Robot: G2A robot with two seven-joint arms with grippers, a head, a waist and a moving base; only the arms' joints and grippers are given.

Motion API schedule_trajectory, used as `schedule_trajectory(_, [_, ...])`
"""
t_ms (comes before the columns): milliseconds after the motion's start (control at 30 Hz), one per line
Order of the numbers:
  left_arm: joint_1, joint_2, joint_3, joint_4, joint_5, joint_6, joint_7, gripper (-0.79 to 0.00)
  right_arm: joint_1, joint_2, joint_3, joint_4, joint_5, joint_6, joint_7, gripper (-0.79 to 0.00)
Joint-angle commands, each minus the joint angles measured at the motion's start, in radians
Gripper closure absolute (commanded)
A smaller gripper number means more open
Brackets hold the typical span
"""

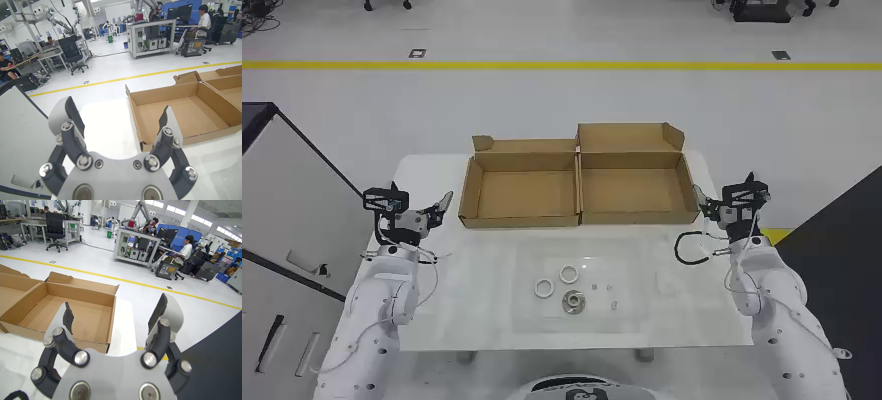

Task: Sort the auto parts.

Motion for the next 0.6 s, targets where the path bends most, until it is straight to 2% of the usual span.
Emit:
schedule_trajectory(0, [0.000, 0.000, 0.000, 0.000, 0.000, 0.000, 0.000, -0.784, 0.000, 0.000, 0.000, 0.000, 0.000, 0.000, 0.000, -0.784])
schedule_trajectory(233, [0.000, 0.000, 0.000, 0.000, 0.000, 0.000, 0.000, -0.785, 0.003, 0.000, 0.004, -0.011, 0.005, -0.003, -0.005, -0.785])
schedule_trajectory(300, [0.000, 0.000, 0.000, 0.000, 0.000, 0.000, 0.000, -0.785, -0.001, 0.002, 0.013, -0.038, -0.015, -0.032, -0.008, -0.785])
schedule_trajectory(400, [0.000, 0.000, 0.000, 0.000, 0.000, 0.000, 0.000, -0.785, -0.011, 0.009, 0.047, -0.102, -0.020, -0.106, 0.030, -0.785])
schedule_trajectory(567, [0.000, 0.000, 0.000, 0.000, 0.000, 0.000, 0.000, -0.785, -0.025, 0.026, 0.119, -0.221, -0.006, -0.316, 0.173, -0.785])
